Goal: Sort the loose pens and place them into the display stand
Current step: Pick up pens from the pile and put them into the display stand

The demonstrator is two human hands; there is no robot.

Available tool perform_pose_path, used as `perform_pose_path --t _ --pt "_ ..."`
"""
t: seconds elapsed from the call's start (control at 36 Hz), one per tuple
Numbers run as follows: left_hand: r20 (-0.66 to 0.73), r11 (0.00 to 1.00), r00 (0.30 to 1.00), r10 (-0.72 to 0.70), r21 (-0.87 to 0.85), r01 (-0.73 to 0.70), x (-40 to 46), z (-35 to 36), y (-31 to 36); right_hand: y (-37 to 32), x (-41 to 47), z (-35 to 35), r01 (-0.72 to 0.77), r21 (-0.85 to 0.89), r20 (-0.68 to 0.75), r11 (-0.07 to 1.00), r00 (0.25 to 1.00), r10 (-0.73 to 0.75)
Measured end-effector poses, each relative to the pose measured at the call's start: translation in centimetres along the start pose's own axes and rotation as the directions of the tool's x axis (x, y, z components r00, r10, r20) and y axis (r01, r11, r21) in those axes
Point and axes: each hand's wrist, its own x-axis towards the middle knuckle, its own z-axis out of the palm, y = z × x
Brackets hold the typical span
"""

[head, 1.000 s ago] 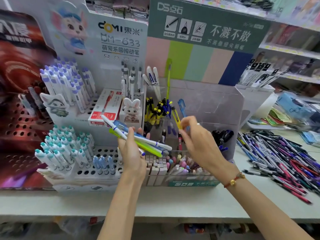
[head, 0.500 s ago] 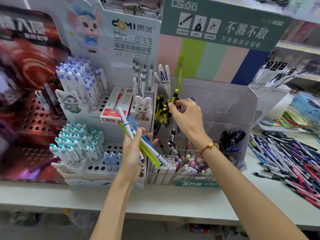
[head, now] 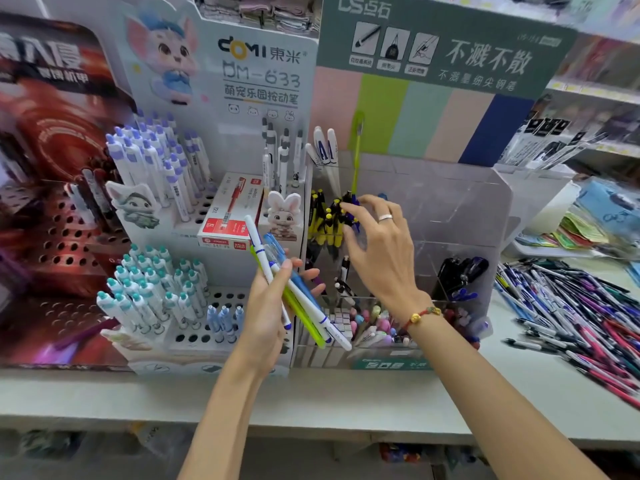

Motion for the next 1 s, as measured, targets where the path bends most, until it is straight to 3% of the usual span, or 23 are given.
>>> perform_pose_path --t 0.06,0.11,0.17,0.22,0.25,0.31,0.42,0.56,0.64,0.72,0.86,0.94,1.0 --pt "0.022 1.000 1.000 -0.011 -0.006 0.011 0.0 -0.1 -0.1 -0.7 -0.3 -1.3 -0.067 0.154 0.038 0.986 0.997 0.062" --pt "0.035 1.000 0.999 -0.021 0.001 0.021 0.1 0.1 -0.2 -1.7 -0.5 -2.7 -0.246 0.359 0.196 0.900 0.963 0.185" --pt "0.016 0.998 1.000 0.006 0.058 -0.006 0.0 0.6 -0.4 -2.4 -0.8 -3.5 -0.467 0.437 0.440 0.769 0.856 0.270" --pt "-0.053 0.994 0.998 0.044 0.101 -0.038 0.1 1.2 -0.8 -2.6 -1.4 -4.1 -0.661 0.404 0.679 0.633 0.680 0.277" --pt "-0.097 0.993 0.993 0.060 0.107 -0.049 0.2 1.5 -1.1 -2.6 -1.8 -4.3 -0.709 0.361 0.755 0.606 0.604 0.257" --pt "-0.164 0.995 0.983 0.084 0.069 -0.074 0.3 2.0 -1.5 -2.3 -2.8 -4.8 -0.706 0.297 0.817 0.643 0.536 0.211" --pt "-0.183 0.996 0.980 0.075 -0.025 -0.081 0.2 3.7 -2.1 -1.4 -4.3 -6.1 -0.633 0.296 0.829 0.716 0.542 0.136" --pt "-0.096 0.998 0.995 0.030 -0.057 -0.035 -0.1 5.9 -2.8 0.4 -4.5 -8.2 -0.644 0.301 0.711 0.703 0.643 0.285" --pt "-0.079 0.994 0.997 0.006 -0.105 -0.014 -0.1 6.9 -3.2 1.7 -4.4 -9.2 -0.678 0.337 0.697 0.653 0.646 0.312" --pt "-0.078 0.993 0.997 -0.028 -0.121 0.019 0.0 7.8 -3.6 2.5 -4.3 -9.7 -0.654 0.339 0.662 0.677 0.677 0.322" --pt "-0.093 0.984 0.996 0.017 -0.176 -0.033 0.3 8.5 -3.1 5.1 -3.2 -9.7 -0.613 0.429 0.443 0.663 0.783 0.437" --pt "-0.083 0.981 0.996 0.011 -0.190 -0.027 0.5 8.3 -3.0 6.5 -1.2 -9.0 -0.596 0.536 0.340 0.598 0.801 0.493" --pt "-0.059 0.984 0.998 0.008 -0.177 -0.019 0.5 8.2 -3.0 7.4 0.3 -7.9 -0.580 0.512 0.276 0.634 0.810 0.518"
